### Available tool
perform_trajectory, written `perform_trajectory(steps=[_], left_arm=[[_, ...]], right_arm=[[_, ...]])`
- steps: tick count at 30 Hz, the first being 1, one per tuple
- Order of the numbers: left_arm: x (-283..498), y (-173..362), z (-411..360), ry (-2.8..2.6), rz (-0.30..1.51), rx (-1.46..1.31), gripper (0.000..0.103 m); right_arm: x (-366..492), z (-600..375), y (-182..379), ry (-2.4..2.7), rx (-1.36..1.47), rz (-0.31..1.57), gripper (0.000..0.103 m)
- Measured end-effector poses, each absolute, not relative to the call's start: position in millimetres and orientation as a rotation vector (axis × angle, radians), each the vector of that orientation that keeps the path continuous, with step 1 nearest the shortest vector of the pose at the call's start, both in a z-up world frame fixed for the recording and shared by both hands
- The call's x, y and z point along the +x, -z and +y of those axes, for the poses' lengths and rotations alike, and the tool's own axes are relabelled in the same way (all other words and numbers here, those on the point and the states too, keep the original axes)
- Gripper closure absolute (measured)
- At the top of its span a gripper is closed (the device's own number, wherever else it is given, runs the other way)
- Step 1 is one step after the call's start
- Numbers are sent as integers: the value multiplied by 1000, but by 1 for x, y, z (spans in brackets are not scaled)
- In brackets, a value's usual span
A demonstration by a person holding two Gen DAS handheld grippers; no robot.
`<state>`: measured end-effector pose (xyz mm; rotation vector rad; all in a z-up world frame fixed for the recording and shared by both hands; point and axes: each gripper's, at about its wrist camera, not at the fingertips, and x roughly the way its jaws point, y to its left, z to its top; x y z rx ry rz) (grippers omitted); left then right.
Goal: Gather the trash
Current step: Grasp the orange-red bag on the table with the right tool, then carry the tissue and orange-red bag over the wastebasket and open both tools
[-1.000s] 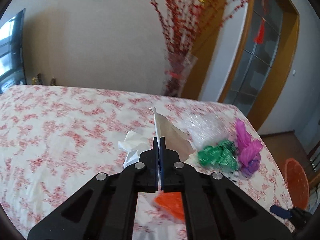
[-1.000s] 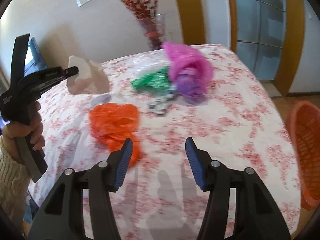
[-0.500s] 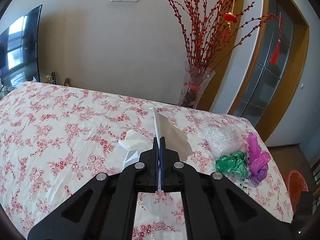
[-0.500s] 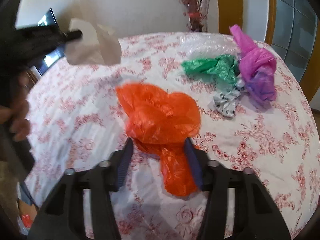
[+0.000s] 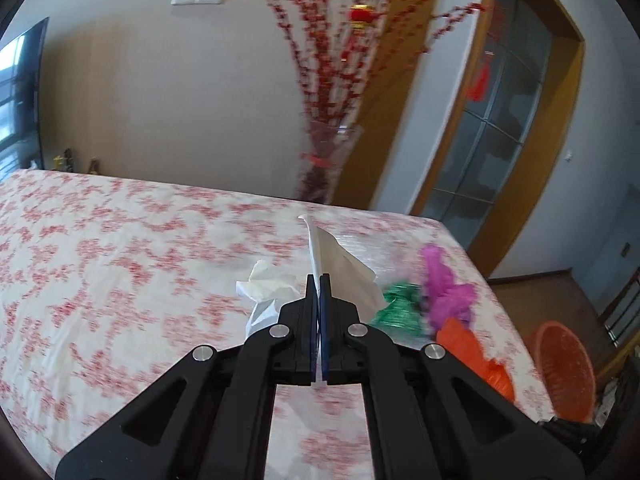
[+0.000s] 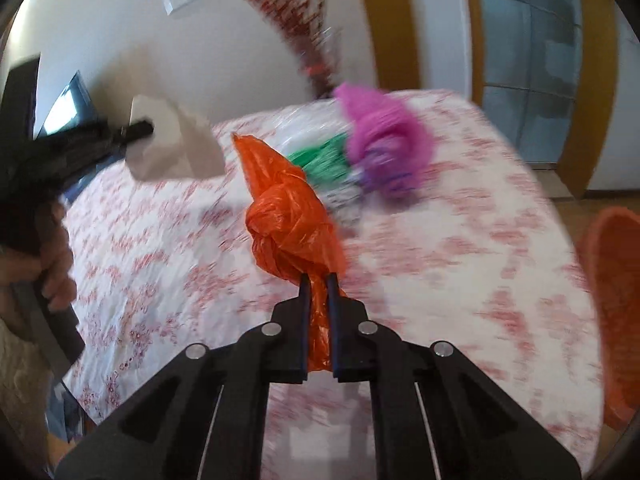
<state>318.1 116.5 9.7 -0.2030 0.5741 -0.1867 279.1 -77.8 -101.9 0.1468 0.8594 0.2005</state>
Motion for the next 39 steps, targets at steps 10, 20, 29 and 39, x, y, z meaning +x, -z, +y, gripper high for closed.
perform_trajectory(steps=[10, 20, 29, 39], left_arm=[[292, -23, 42, 332, 564, -199, 103], [273, -35, -35, 492, 555, -216, 103], [272, -22, -111, 631, 606, -230, 103], [263, -3, -184, 752, 656, -187, 103]], right_arm=[[236, -171, 66, 15, 201, 735, 94], [209, -240, 61, 215, 236, 695, 94], [190, -294, 62, 373, 274, 678, 94], [178, -340, 68, 458, 329, 663, 94]])
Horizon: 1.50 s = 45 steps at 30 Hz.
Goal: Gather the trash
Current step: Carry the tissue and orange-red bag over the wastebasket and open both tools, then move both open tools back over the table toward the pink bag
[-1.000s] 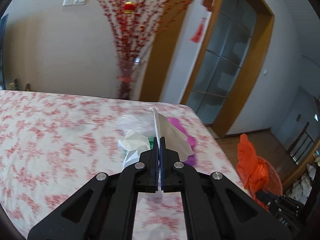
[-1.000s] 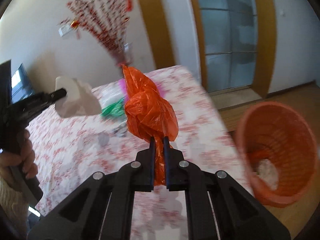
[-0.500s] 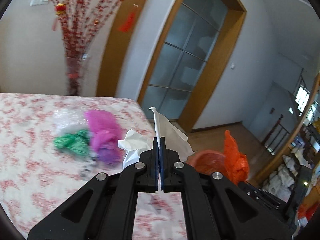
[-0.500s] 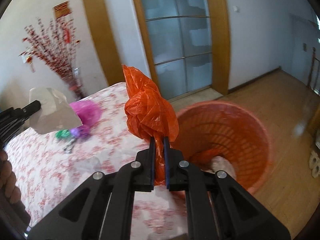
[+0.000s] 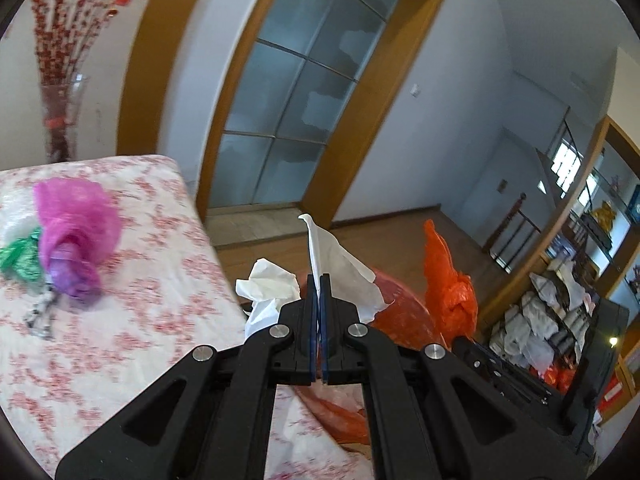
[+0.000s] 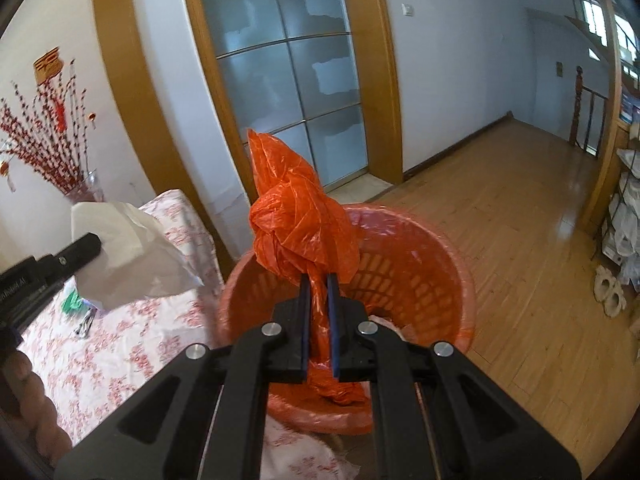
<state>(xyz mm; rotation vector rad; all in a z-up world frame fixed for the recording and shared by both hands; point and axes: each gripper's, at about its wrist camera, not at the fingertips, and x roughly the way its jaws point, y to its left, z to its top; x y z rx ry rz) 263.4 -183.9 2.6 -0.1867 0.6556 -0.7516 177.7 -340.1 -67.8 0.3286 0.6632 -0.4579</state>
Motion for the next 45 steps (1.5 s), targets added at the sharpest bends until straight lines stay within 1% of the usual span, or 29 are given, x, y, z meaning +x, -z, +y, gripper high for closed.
perform_trajectory(steps=[19, 23, 24, 25, 26, 28, 32, 35, 45], left_arm=[[263, 26, -248, 854, 756, -176, 103], [266, 37, -254, 851, 803, -174, 102], [267, 40, -256, 848, 819, -167, 100], [268, 42, -255, 840, 829, -160, 90], [269, 44, -254, 831, 837, -156, 72], [271, 46, -247, 784, 832, -155, 57], [275, 43, -230, 736, 823, -136, 57], [279, 40, -211, 698, 810, -110, 57], [286, 37, -143, 538, 801, -38, 56]], right_arm=[[178, -384, 78, 479, 422, 646, 93], [180, -393, 87, 481, 460, 665, 88], [181, -393, 88, 482, 463, 669, 87], [181, -394, 89, 480, 465, 671, 81], [181, -394, 90, 482, 465, 673, 72], [180, -394, 91, 487, 460, 671, 65], [179, -392, 90, 499, 449, 668, 55], [179, -388, 87, 499, 440, 663, 52], [191, -353, 80, 437, 399, 681, 52]])
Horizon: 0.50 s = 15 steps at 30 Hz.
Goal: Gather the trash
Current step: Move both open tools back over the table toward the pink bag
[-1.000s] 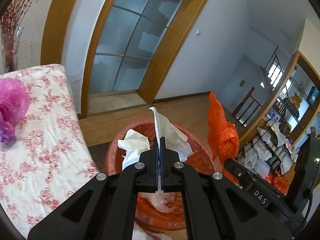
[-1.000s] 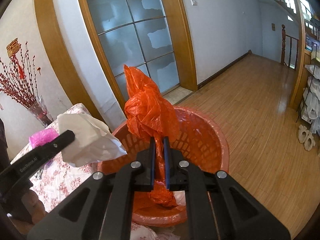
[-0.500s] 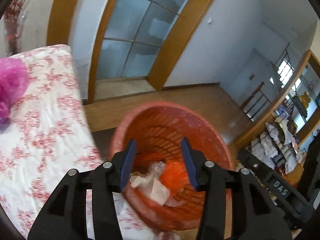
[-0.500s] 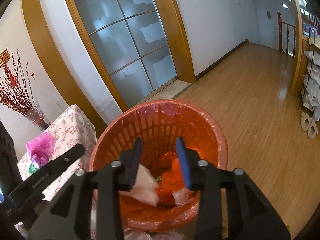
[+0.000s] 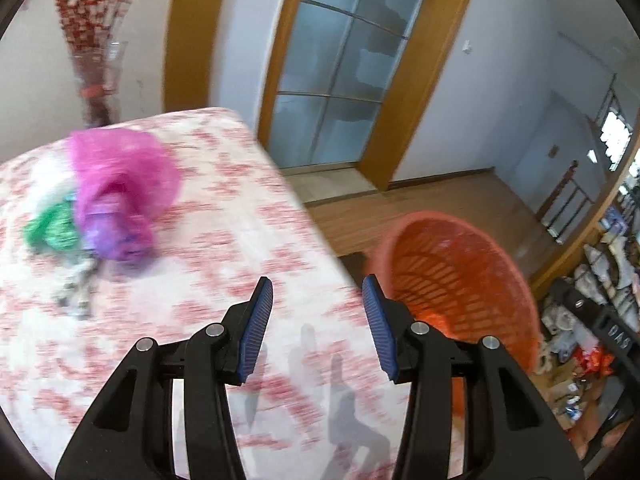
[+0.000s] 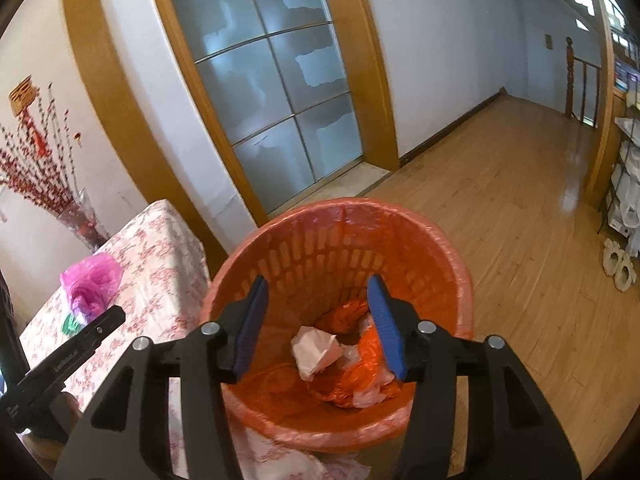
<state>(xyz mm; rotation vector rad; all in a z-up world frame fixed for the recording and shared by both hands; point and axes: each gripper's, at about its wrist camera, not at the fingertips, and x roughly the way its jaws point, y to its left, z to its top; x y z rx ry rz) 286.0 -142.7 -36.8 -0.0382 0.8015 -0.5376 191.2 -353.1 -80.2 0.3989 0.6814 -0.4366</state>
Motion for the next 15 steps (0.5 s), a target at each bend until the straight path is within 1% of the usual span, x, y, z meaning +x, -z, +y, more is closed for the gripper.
perform_trajectory(steps=[2, 4, 5, 6, 8, 10, 12, 14, 15], left_arm=[[288, 37, -123, 492, 804, -29, 56], [288, 38, -104, 443, 802, -19, 49], [290, 39, -92, 415, 801, -14, 48], [293, 39, -82, 395, 800, -13, 47], [297, 39, -63, 351, 801, -12, 46], [302, 39, -35, 293, 801, -18, 44], [306, 39, -10, 238, 800, -25, 42], [308, 37, 6, 197, 795, -32, 39], [310, 36, 22, 164, 788, -42, 38]], right_arm=[[197, -342, 79, 413, 386, 688, 52], [204, -326, 79, 377, 366, 700, 51], [208, -319, 79, 360, 357, 705, 51], [213, -309, 79, 337, 345, 712, 49], [222, -292, 81, 297, 330, 723, 43], [235, -269, 82, 242, 308, 742, 41], [250, -244, 84, 184, 281, 759, 37], [266, -216, 88, 125, 256, 771, 31], [271, -207, 89, 104, 250, 775, 31]])
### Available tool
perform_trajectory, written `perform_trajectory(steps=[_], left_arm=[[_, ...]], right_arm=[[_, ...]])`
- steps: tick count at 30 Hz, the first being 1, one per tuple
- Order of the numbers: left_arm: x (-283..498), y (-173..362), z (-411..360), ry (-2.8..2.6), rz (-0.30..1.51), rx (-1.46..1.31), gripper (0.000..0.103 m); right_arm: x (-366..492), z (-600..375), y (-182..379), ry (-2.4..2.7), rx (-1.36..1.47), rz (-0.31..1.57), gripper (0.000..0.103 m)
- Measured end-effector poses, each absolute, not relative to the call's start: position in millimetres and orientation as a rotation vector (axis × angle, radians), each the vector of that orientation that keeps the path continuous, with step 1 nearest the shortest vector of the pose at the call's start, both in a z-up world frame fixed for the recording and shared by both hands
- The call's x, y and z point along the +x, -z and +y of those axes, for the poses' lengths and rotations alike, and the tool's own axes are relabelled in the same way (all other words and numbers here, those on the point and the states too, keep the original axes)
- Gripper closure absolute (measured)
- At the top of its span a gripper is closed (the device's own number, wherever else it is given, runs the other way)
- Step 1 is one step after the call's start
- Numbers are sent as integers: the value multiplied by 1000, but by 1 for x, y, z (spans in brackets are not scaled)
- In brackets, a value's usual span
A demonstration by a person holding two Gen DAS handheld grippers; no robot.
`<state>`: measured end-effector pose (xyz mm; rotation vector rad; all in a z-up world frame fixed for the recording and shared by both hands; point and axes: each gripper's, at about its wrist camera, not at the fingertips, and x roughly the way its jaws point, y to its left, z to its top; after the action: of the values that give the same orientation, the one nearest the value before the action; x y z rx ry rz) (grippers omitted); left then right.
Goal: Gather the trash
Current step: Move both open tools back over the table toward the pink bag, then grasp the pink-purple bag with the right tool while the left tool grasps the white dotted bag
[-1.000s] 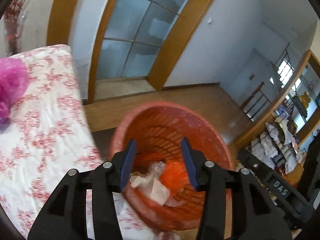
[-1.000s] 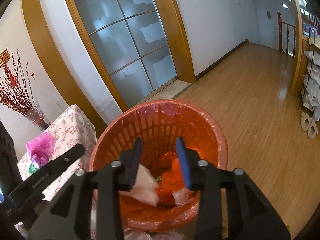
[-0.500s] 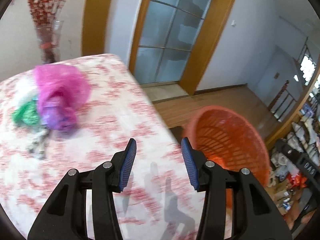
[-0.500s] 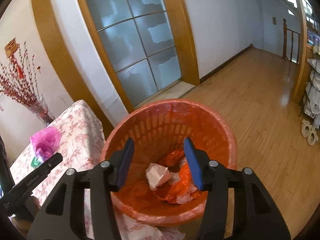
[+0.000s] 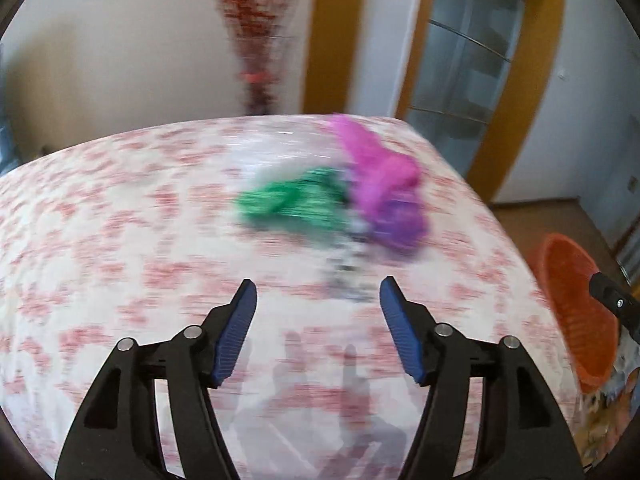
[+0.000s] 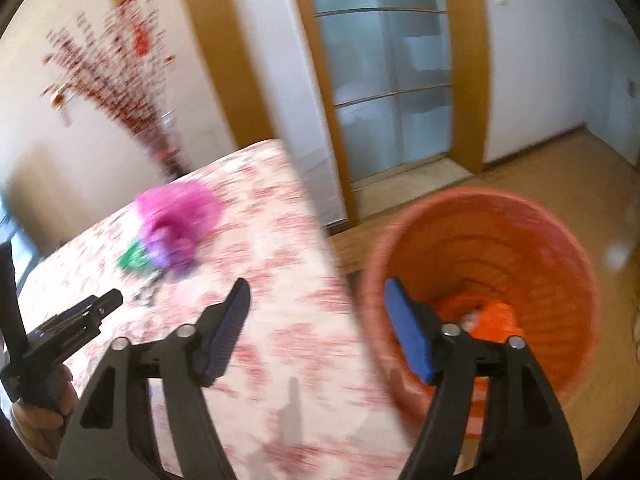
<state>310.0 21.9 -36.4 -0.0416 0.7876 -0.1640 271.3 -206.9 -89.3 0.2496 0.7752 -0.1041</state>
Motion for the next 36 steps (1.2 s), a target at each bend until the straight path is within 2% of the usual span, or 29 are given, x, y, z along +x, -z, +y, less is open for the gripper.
perform_trajectory(steps=[2, 7, 10, 20, 21, 23, 26, 36], left_arm=[[312, 37, 40, 128, 778, -55, 34], [317, 37, 85, 21, 761, -67, 33], [318, 40, 105, -11, 763, -95, 28], [331, 53, 132, -45, 812, -181, 17], [331, 54, 132, -52, 819, -185, 16], [330, 56, 129, -56, 816, -176, 12], [326, 56, 121, -50, 801, -131, 10], [322, 55, 84, 104, 835, -140, 10]], right_arm=[[286, -185, 92, 60, 237, 782, 29], [329, -128, 101, -12, 181, 779, 26], [357, -100, 106, -35, 145, 765, 26], [417, -71, 127, -3, 117, 811, 27], [420, -73, 130, -4, 125, 824, 30], [420, -76, 133, -10, 130, 840, 47], [415, -86, 136, -20, 155, 854, 62], [370, -138, 129, 15, 245, 842, 73]])
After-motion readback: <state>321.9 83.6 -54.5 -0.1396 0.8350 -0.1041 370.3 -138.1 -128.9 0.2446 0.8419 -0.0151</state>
